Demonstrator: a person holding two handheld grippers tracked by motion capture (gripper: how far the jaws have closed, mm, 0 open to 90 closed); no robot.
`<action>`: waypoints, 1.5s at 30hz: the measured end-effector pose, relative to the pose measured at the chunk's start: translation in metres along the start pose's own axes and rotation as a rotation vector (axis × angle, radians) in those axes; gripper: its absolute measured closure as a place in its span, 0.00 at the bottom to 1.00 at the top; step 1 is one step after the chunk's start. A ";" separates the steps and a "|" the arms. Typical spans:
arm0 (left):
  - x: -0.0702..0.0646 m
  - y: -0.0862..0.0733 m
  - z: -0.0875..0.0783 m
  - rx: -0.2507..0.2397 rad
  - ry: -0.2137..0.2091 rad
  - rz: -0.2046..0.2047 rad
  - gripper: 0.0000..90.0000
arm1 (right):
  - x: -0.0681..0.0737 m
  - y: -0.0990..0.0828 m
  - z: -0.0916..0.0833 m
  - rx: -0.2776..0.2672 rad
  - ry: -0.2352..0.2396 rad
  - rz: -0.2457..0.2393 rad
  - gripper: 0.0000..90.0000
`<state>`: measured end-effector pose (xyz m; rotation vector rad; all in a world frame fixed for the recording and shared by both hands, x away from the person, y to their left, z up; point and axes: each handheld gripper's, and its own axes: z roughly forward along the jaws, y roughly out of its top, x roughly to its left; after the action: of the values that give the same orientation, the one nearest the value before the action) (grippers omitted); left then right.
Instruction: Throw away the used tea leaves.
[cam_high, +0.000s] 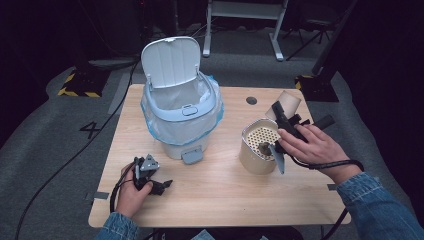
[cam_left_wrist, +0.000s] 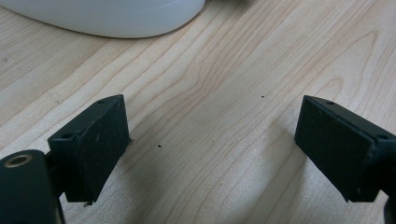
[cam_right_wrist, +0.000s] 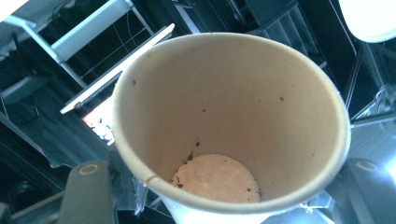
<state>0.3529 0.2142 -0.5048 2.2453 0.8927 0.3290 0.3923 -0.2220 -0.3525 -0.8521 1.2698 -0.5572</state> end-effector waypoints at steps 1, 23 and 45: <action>0.000 0.000 0.000 0.000 0.000 0.000 0.12 | -0.001 -0.001 -0.001 0.008 0.003 0.001 0.37; 0.000 0.000 0.000 0.001 0.003 0.003 0.12 | 0.004 -0.053 0.010 -0.276 0.282 1.095 0.35; 0.000 0.000 0.000 0.001 0.002 0.003 0.12 | 0.047 -0.094 0.026 -0.581 0.841 2.185 0.35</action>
<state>0.3529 0.2143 -0.5047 2.2478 0.8906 0.3325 0.4372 -0.3071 -0.3021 0.7632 2.2655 1.3978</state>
